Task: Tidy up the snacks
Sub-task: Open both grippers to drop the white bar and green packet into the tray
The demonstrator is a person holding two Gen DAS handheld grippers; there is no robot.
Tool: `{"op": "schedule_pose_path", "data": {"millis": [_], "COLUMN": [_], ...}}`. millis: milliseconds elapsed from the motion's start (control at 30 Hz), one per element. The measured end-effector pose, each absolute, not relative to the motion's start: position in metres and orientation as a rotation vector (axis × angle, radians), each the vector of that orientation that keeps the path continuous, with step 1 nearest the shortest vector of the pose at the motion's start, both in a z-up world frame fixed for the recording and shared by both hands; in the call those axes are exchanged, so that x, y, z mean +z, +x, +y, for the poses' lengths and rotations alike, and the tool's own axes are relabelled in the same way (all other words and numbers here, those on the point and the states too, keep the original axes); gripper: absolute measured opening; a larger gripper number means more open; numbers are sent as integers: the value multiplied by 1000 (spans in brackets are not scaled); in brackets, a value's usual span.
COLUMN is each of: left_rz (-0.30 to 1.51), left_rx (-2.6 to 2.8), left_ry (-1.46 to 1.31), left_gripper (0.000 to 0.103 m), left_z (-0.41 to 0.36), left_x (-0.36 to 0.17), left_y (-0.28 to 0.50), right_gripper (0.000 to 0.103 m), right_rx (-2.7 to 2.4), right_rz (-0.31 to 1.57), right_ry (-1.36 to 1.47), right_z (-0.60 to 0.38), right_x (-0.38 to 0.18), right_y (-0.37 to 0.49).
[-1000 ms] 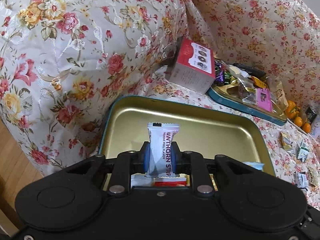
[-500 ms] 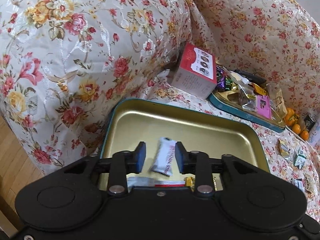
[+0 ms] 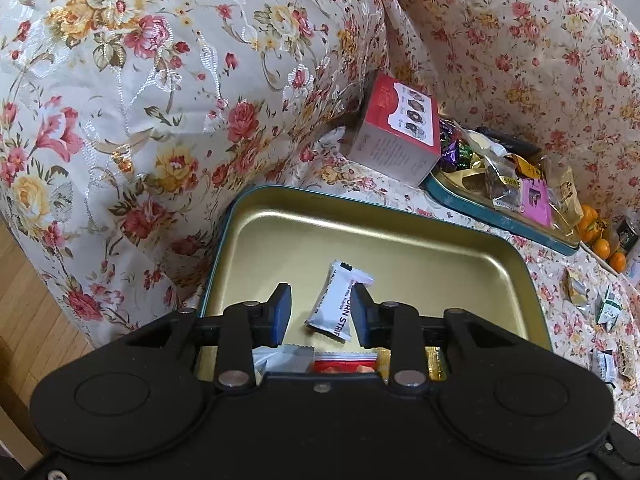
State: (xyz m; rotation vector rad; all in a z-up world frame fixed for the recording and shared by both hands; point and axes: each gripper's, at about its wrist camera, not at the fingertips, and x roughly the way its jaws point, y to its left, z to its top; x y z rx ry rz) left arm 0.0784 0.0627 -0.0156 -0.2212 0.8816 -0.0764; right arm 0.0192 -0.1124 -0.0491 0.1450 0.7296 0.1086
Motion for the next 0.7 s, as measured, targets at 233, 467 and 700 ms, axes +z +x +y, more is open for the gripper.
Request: {"op": "schedule_pose_path", "data": {"millis": [233,467,700], "left_rz": [893,895,897], "left_rx": [-88,-78,-68], "left_ry": [-199,-144,-110], "left_gripper": [41,41,41], "left_z": [58,49,45], "left_x": [-17,-16,-14], "left_y": [80,78,75], "right_gripper": [37,37,37], "right_rx": [100,87,81], "right_rz": [728,721,708], "right_ry": [155,154,150], "right_z": [-113,-114,-115], "right_x": [-48,-46,-41], "right_y": [18,14,6]}}
